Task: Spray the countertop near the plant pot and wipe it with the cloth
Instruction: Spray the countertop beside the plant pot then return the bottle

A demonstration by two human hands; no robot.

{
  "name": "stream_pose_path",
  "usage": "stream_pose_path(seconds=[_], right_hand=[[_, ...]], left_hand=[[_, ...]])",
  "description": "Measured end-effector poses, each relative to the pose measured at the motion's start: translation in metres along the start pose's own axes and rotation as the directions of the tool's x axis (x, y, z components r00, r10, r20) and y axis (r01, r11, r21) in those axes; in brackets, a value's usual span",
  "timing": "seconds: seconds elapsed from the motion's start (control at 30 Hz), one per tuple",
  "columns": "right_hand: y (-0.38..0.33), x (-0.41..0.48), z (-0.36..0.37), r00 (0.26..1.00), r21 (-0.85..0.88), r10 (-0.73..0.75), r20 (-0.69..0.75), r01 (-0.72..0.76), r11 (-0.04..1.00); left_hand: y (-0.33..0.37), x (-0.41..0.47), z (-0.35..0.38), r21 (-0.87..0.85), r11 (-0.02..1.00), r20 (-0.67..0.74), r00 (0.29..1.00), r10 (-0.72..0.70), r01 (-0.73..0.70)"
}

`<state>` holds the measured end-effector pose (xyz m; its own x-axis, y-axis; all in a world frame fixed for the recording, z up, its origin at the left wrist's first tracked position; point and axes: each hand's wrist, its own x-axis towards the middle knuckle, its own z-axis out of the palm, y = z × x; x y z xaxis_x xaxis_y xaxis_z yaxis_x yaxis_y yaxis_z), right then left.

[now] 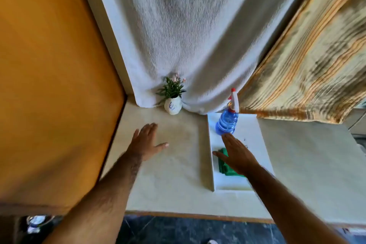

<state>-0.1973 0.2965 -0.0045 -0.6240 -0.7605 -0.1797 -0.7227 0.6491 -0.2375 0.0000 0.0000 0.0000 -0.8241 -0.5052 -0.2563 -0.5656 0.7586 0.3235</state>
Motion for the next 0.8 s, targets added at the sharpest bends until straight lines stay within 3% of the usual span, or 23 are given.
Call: stream_pose_path(seconds=[0.1,0.2,0.33,0.47,0.57,0.67,0.8], right_hand=[[0.010,-0.007,0.029,0.994,0.061,0.075,0.085,-0.080,0.995],[0.016,-0.021,0.065,0.996,0.021,0.061,0.071,-0.062,0.998],[0.020,-0.027,0.093,0.998,-0.002,0.053,-0.022,-0.053,0.999],[0.016,-0.028,0.094,0.997,0.182,0.067,-0.048,-0.057,0.982],[0.015,-0.023,0.081,0.973,0.503,0.214,-0.086,-0.143,0.853],[0.017,0.004,0.048,0.874,0.699,0.444,-0.196,-0.193,0.689],[0.026,0.064,-0.003,0.794,0.801,0.503,-0.342,-0.034,0.598]], left_hand=[[-0.013,-0.004,0.039,0.036,0.998,0.095,0.994,-0.058,0.055],[-0.024,-0.016,0.076,0.068,0.994,0.108,0.990,-0.089,0.082],[-0.033,-0.022,0.106,0.110,0.993,0.030,0.998,-0.056,0.052],[-0.037,-0.026,0.121,0.122,0.993,-0.108,0.994,0.011,0.002],[-0.039,-0.028,0.132,0.161,0.987,-0.165,0.986,0.032,-0.005],[-0.042,-0.026,0.137,0.182,0.983,-0.188,0.982,0.029,0.005],[-0.045,-0.025,0.142,0.198,0.980,-0.195,0.980,0.032,0.007]])
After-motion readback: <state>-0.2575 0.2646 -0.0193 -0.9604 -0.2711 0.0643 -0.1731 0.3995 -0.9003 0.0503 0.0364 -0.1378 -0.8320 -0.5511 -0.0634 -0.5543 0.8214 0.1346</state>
